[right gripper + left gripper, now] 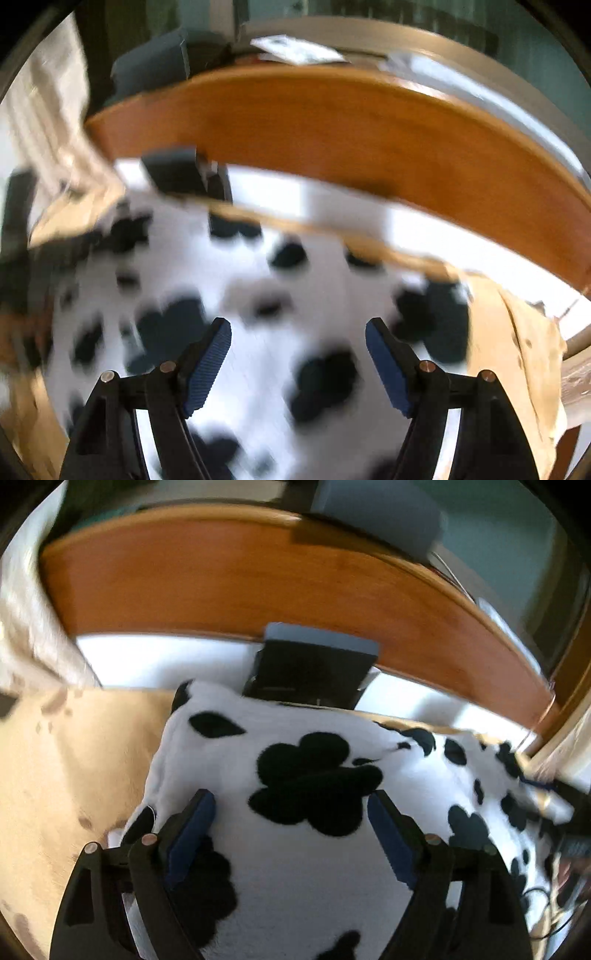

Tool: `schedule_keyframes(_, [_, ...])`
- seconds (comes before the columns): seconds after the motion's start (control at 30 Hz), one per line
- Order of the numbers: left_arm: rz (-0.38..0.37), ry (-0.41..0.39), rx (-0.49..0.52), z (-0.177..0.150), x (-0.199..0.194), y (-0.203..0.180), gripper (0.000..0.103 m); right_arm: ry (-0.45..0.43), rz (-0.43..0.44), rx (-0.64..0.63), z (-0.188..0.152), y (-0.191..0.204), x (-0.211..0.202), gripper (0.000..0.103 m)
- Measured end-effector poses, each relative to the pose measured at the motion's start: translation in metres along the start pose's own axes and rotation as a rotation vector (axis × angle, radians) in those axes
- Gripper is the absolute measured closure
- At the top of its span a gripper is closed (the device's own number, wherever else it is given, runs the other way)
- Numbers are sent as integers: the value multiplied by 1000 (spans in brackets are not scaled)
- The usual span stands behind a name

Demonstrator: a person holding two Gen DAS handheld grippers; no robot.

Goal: Fold clothes

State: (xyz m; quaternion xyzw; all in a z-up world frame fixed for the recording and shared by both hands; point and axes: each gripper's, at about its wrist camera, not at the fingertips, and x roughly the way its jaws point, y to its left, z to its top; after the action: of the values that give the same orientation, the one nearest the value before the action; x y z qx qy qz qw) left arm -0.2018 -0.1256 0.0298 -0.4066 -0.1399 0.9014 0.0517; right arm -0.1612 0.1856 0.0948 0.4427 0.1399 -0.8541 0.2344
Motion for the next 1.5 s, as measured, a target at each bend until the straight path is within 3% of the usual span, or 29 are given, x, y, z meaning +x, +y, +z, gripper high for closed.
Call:
schedule_keyframes(0.13, [7, -3, -24, -1, 1, 9, 15, 10, -41, -68, -37, -19, 20, 27])
schedule_keyframes(0.27, [52, 14, 18, -1, 4, 3, 15, -11, -65, -53, -35, -17, 26, 26])
schedule_keyframes(0.4, [71, 18, 57, -4, -5, -1, 15, -70, -93, -29, -35, -12, -5, 26])
schedule_keyframes(0.53, [66, 0, 133, -19, -30, -10, 15, -151, -40, -47, -55, -1, -51, 26])
schedule_keyframes(0.63, [78, 3, 192, -36, -41, -17, 14, -119, -19, -134, -77, 22, -54, 26])
schedule_keyframes(0.73, [119, 8, 265, -49, -42, -20, 13, -29, -84, -213, -100, 31, -28, 26])
schedule_keyframes(0.83, [144, 5, 305, -52, -32, -21, 12, -41, -63, -171, -116, 17, -30, 22])
schedule_keyframes(0.9, [142, 1, 305, -51, -25, -17, 6, -34, -60, -121, -120, 9, -28, 11])
schedule_keyframes(0.97, [122, 31, 250, -47, -22, -8, 2, -22, 24, 7, -122, -10, -12, 2])
schedule_keyframes(1.03, [75, 37, 175, -42, -28, 4, 2, -19, 99, 110, -124, -25, -1, 0])
schedule_keyframes(1.17, [-22, 33, 26, -33, -49, 27, 2, -42, 84, 102, -129, -23, -7, 0])
schedule_keyframes(1.3, [-19, 36, -98, -22, -61, 57, 1, -50, 88, 124, -130, -24, -10, 0])
schedule_keyframes(1.43, [12, 94, -172, -18, -53, 84, 1, -61, 91, 143, -132, -25, -14, 0])
schedule_keyframes(1.5, [-12, 112, -182, -17, -49, 85, 1, -64, 91, 143, -133, -25, -15, 0])
